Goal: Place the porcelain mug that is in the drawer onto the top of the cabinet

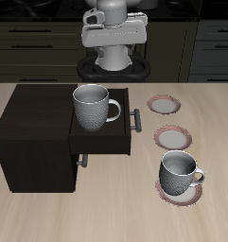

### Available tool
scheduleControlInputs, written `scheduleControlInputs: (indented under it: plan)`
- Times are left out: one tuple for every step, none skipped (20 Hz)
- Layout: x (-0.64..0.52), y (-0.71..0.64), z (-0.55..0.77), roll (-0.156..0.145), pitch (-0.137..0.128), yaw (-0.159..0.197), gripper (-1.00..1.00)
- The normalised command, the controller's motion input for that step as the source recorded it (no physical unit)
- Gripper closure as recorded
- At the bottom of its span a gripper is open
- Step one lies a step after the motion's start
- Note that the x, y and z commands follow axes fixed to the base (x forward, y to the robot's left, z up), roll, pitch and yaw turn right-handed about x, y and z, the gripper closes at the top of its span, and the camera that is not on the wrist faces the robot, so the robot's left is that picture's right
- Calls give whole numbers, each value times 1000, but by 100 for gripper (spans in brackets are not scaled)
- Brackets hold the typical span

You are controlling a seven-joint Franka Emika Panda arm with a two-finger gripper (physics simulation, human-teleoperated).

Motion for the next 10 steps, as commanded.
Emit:
scheduleControlInputs:
  plan:
    - [124, -315, 206, -95, -71, 30, -100]
    - [122, -203, 89, 31, 56, 51, -100]
    - [125, -254, 172, 30, 32, 75, -100]
    - [185, -291, 241, -80, -38, 24, -100]
    - [136, -196, 118, 5, -1, 59, -100]
    - [159, -254, 193, 18, 21, 71, -100]
    - [191, -219, 165, 23, -40, 95, -100]
    - [237, -300, 166, 58, 59, 56, -100]
    - [185, -304, 163, -6, -12, 3, -100]
    - [205, -144, 63, 75, 34, 172, -100]
